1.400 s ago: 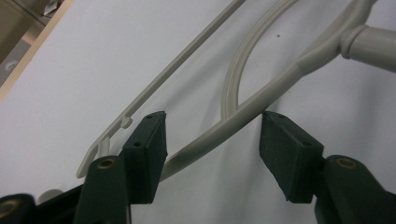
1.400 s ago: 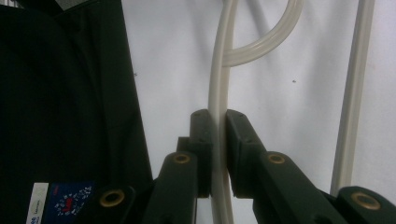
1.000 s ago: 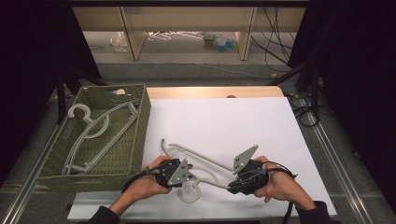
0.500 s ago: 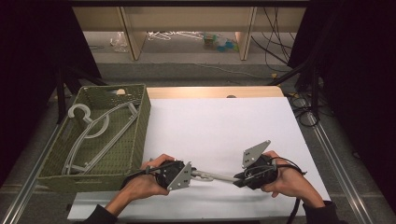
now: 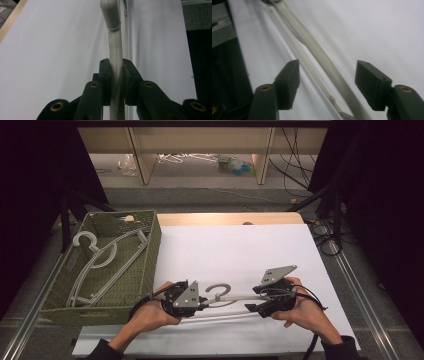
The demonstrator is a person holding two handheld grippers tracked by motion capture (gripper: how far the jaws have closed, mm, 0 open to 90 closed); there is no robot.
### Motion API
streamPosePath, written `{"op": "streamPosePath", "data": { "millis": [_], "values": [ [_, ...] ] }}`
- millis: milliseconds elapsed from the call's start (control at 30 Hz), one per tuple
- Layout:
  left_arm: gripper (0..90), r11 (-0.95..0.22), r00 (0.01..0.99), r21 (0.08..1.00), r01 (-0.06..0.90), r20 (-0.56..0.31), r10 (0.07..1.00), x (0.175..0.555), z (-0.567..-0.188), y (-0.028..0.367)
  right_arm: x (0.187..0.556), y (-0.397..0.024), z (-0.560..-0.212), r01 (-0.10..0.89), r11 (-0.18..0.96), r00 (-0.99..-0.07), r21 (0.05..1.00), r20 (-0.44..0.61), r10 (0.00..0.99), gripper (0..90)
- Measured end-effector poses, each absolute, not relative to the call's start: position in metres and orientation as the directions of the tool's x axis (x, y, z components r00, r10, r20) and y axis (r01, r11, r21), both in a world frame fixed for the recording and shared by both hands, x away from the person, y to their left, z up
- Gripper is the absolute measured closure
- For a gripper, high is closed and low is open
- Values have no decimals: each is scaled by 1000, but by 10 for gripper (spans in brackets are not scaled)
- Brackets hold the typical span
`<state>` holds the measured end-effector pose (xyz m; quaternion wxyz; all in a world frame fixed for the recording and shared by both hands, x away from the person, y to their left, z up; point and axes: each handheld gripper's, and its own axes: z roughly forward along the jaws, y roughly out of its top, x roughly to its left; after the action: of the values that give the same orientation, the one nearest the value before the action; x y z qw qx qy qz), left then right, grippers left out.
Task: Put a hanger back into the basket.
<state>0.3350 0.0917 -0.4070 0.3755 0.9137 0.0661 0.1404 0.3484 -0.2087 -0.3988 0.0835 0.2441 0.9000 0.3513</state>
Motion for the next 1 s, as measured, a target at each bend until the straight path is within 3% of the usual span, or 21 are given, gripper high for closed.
{"op": "streamPosePath", "data": {
  "millis": [467, 1000],
  "values": [
    [793, -609, 916, 765, 209, 65, 397, 344, -397, 113, 342, -208, -385, 374, 525, -804, 765, -15, 594, 282],
    [792, -438, 850, 846, 303, -32, 526, 342, -357, 152, 321, -211, -398, 372, 459, -779, 807, 2, 628, 273]
  ]
}}
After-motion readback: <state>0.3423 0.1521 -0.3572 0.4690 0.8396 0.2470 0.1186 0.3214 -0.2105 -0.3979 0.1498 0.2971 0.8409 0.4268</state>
